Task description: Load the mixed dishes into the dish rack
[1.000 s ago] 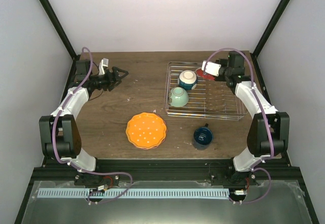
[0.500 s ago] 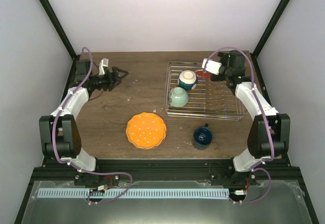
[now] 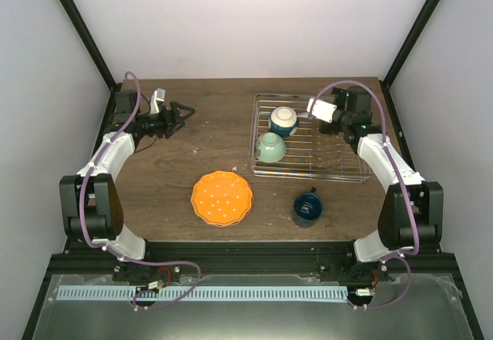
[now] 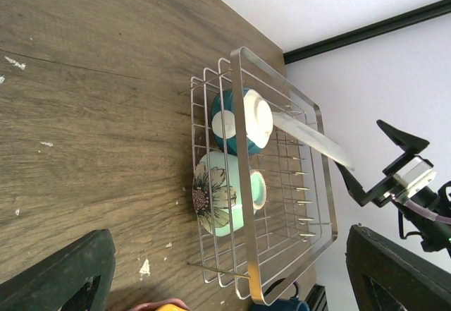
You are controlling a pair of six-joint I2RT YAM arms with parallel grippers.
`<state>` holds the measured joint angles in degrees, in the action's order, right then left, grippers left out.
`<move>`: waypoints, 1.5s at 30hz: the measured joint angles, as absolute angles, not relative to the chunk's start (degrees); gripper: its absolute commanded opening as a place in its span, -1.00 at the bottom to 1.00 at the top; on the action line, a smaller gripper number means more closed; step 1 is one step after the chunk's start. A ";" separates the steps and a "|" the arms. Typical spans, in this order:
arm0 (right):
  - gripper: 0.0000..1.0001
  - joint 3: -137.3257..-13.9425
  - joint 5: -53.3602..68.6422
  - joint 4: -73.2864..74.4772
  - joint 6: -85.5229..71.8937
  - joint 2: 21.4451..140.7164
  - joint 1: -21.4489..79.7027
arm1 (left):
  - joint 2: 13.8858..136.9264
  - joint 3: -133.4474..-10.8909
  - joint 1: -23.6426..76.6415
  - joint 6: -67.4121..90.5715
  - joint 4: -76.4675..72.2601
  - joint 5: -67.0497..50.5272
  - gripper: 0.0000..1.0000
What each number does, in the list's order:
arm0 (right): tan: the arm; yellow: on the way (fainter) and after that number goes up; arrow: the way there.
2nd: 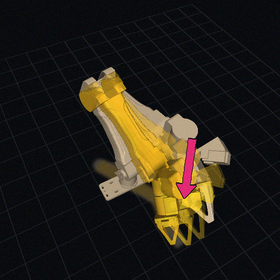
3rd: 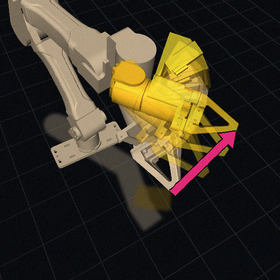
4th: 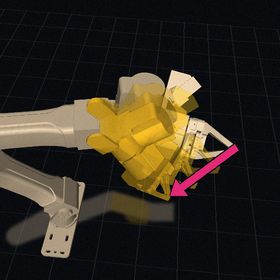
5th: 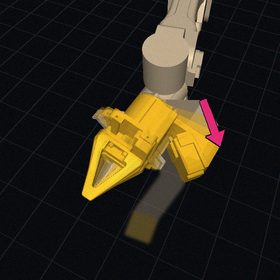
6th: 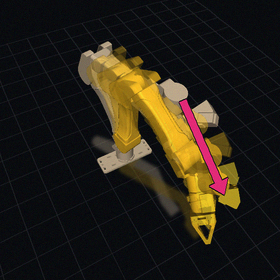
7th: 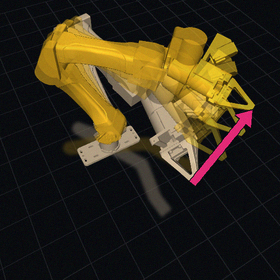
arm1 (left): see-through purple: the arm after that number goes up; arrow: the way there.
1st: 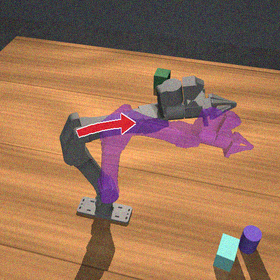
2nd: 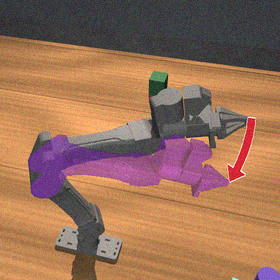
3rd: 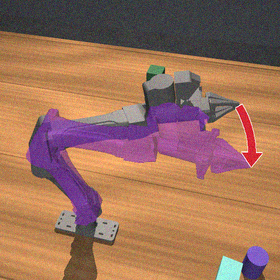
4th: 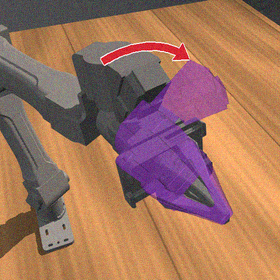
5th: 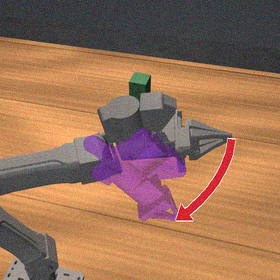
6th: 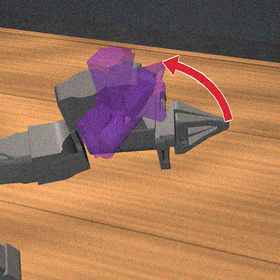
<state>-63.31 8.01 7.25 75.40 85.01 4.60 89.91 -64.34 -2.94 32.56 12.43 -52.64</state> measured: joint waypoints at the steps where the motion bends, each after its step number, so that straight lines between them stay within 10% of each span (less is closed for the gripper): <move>1: 0.98 -63.07 7.75 7.22 75.40 85.01 4.60 | 89.91 -64.34 -2.94 32.56 12.43 -52.66 0.82; 45: 0.96 -76.18 4.89 2.90 80.97 97.54 1.19 | 89.91 -64.34 -2.63 32.86 12.19 -52.60 0.80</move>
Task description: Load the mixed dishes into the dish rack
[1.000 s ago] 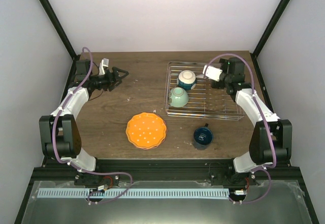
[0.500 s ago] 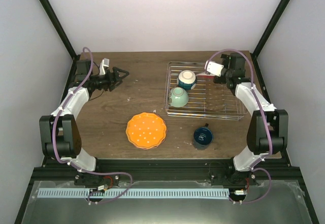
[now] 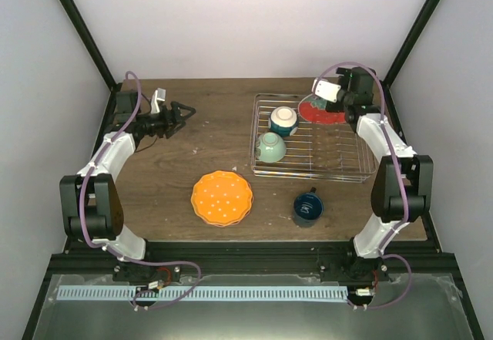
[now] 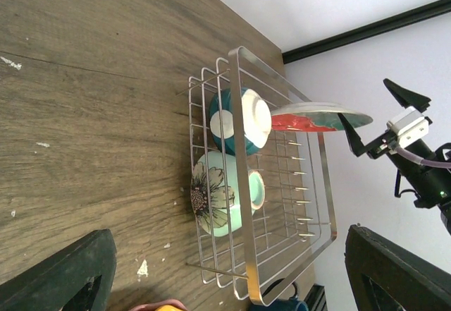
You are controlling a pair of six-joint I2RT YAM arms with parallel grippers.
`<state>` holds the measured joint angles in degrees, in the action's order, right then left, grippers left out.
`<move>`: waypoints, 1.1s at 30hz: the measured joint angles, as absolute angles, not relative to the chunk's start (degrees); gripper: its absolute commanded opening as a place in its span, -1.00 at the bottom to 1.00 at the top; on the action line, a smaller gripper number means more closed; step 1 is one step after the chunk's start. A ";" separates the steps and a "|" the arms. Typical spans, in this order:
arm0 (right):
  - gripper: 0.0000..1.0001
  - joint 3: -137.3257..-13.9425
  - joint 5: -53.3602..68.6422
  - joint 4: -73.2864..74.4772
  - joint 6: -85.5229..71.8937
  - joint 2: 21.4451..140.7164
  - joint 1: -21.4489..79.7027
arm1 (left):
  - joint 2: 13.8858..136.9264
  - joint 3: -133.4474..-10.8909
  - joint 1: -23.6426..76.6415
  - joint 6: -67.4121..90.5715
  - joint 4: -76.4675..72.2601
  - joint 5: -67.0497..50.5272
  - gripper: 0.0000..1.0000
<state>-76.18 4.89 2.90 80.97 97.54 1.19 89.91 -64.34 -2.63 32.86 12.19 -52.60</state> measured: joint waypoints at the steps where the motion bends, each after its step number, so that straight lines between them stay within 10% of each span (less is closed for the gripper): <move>1: 0.96 -76.49 4.89 2.61 81.17 97.89 1.17 | 89.91 -64.34 -2.63 32.88 12.12 -52.60 0.80; 33: 1.00 -79.13 8.99 4.03 81.78 99.77 0.01 | 90.72 -64.34 -2.63 32.91 12.12 -52.62 0.79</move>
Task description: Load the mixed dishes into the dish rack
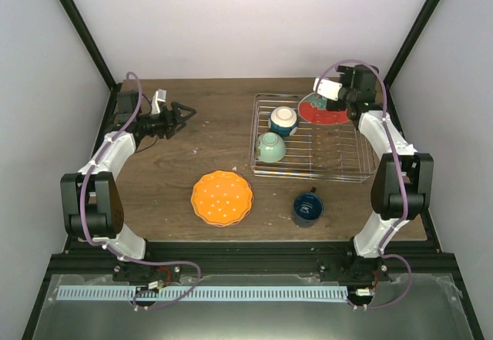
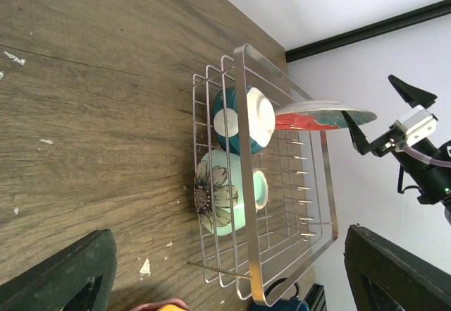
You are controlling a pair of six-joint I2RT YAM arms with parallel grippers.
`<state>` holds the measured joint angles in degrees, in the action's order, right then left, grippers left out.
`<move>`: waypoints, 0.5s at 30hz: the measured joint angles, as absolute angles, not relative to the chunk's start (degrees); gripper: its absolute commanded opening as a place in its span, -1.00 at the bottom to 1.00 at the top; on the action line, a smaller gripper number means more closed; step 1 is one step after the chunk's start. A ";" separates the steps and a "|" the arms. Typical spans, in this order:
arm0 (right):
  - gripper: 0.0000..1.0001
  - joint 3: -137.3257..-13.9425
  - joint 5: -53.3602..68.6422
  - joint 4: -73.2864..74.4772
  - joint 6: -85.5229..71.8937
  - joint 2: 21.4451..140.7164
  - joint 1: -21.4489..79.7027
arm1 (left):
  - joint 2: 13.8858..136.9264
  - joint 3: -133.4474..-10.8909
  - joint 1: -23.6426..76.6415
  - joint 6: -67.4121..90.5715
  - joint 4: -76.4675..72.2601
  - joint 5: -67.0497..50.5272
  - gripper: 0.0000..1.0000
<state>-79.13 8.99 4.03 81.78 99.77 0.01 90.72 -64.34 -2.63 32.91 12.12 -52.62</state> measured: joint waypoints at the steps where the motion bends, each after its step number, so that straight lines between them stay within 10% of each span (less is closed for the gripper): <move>1: 1.00 -79.07 9.15 4.27 81.56 99.48 -0.01 | 90.72 -64.34 -2.63 32.93 12.12 -52.62 0.79; 15: 1.00 -72.88 10.20 4.71 78.48 87.92 -0.01 | 92.86 -64.49 -1.63 32.97 12.01 -52.86 0.79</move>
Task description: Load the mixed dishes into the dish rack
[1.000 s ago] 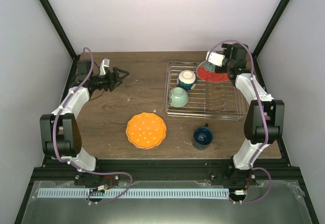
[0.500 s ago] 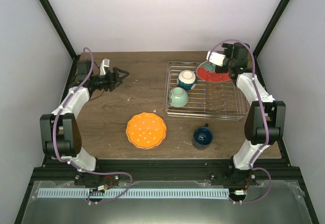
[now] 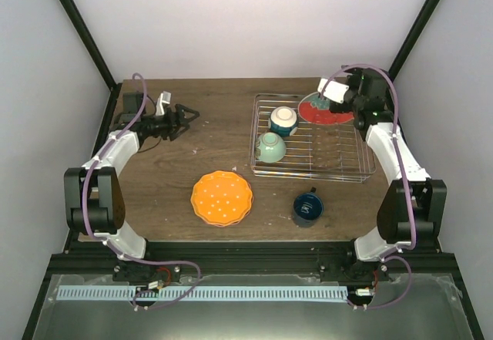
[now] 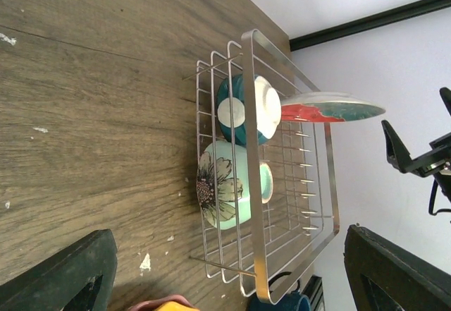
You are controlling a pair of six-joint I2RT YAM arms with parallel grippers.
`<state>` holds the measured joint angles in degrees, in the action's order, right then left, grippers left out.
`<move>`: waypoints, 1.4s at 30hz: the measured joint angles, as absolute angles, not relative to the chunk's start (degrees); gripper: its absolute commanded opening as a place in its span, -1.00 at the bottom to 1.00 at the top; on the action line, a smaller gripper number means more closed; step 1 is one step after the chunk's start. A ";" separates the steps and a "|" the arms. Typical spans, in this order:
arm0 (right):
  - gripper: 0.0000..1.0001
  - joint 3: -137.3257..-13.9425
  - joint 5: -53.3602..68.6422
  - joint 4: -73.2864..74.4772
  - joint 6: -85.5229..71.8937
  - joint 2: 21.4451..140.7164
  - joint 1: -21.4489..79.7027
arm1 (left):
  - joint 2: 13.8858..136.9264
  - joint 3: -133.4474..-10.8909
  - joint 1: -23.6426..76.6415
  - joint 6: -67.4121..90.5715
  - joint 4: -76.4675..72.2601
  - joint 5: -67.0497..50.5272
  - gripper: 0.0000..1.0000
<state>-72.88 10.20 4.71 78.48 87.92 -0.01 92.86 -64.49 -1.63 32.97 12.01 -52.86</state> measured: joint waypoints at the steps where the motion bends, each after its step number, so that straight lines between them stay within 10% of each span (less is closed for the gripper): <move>1: 1.00 -72.58 10.17 4.91 78.28 87.61 -0.01 | 92.97 -64.49 -1.43 32.95 11.99 -52.88 0.79; 42: 0.84 -104.14 7.90 30.83 11.66 100.49 28.21 | 74.78 -50.83 17.85 26.24 52.31 -16.51 0.55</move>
